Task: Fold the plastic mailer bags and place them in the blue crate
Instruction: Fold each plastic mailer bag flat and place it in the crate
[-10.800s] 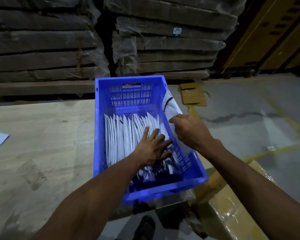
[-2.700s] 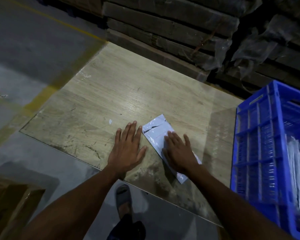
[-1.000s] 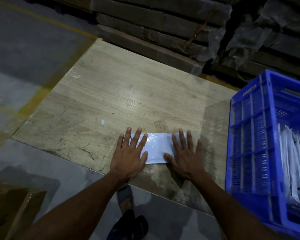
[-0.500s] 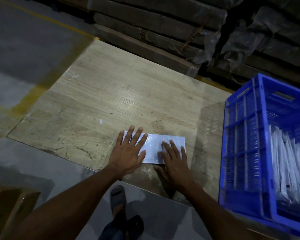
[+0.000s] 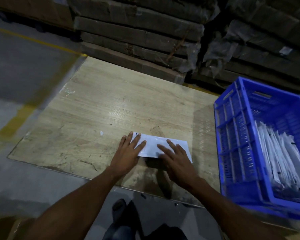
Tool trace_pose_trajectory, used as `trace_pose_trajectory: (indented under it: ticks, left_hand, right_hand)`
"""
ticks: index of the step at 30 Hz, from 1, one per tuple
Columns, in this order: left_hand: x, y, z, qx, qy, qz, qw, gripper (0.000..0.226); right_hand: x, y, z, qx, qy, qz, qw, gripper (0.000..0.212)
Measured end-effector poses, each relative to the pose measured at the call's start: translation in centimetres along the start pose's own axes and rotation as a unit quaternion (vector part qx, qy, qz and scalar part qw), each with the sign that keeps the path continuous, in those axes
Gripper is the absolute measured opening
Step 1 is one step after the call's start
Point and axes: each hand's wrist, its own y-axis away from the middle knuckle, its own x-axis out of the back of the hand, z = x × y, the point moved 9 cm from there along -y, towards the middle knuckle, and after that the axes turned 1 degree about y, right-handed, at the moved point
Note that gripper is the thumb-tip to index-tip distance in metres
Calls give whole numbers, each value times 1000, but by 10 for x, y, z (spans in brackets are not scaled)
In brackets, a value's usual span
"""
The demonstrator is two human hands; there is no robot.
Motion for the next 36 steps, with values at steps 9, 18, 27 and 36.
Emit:
trace_pose_trajectory:
  ticks: [9,18,27,36]
  left_hand:
    - [-2,-16,-1,-56,117,3,992,71]
    - [2,-16,0,47,86,-1,995,77]
    - [18,-42,34,17,-43,-8,999,65]
    - [148,-177,235,-161,-18,154,975,51]
  right_hand:
    - [-21,-15,-18,95,102,-102,985,41]
    - [53,-17,30,45,31,-36,998,38]
    - [150,2,115,-96,-38,84,991,37]
    - [300,75,220,-204,-54,233,949,32]
